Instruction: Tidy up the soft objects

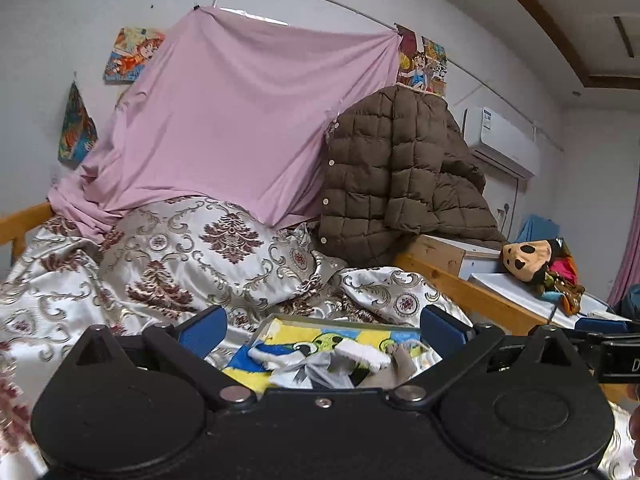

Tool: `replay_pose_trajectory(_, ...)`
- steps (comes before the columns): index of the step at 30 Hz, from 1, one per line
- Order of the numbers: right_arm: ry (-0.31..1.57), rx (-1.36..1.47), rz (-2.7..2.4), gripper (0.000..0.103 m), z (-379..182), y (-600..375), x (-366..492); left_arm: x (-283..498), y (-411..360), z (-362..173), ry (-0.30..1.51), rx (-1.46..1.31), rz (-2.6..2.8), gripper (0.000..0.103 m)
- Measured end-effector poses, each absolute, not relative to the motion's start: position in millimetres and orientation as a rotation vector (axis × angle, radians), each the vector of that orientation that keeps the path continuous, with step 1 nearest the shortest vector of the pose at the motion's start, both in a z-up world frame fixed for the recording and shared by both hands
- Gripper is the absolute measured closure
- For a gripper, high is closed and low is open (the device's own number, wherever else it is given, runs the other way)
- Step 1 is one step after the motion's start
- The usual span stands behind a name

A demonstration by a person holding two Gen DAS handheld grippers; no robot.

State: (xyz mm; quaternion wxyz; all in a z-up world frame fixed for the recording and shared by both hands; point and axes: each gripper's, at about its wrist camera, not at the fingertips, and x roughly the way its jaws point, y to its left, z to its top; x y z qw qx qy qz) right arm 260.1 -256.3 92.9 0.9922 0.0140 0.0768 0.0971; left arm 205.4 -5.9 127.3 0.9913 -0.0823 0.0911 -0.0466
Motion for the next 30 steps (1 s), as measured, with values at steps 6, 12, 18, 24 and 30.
replay_pose_trajectory(6, 0.186, 0.059, 0.194, 0.001, 79.1, -254.4, 228.7, 155.4, -5.9, 117.6, 0.189, -0.13, -0.076, 0.001)
replay_pose_trajectory(12, 0.219, 0.071, 0.18, 0.001, 67.0, -251.2, 204.4, 120.2, -5.0, 100.3, 0.228, -0.119, -0.05, 0.001)
replay_pose_trajectory(18, 0.236, 0.093, 0.154, 0.001, 44.6, -251.4, 185.2, 98.6, -1.3, 75.5, 0.27, -0.116, -0.039, 0.001)
replay_pose_trajectory(24, 0.262, 0.084, 0.107, 0.001, 21.3, -254.3, 164.4, 88.5, 1.6, 53.2, 0.309, -0.1, -0.028, 0.001)
replay_pose_trajectory(30, 0.327, 0.089, 0.072, 0.001, -6.7, -257.3, 156.5, 85.3, -3.5, 35.1, 0.37, -0.079, -0.05, 0.001)
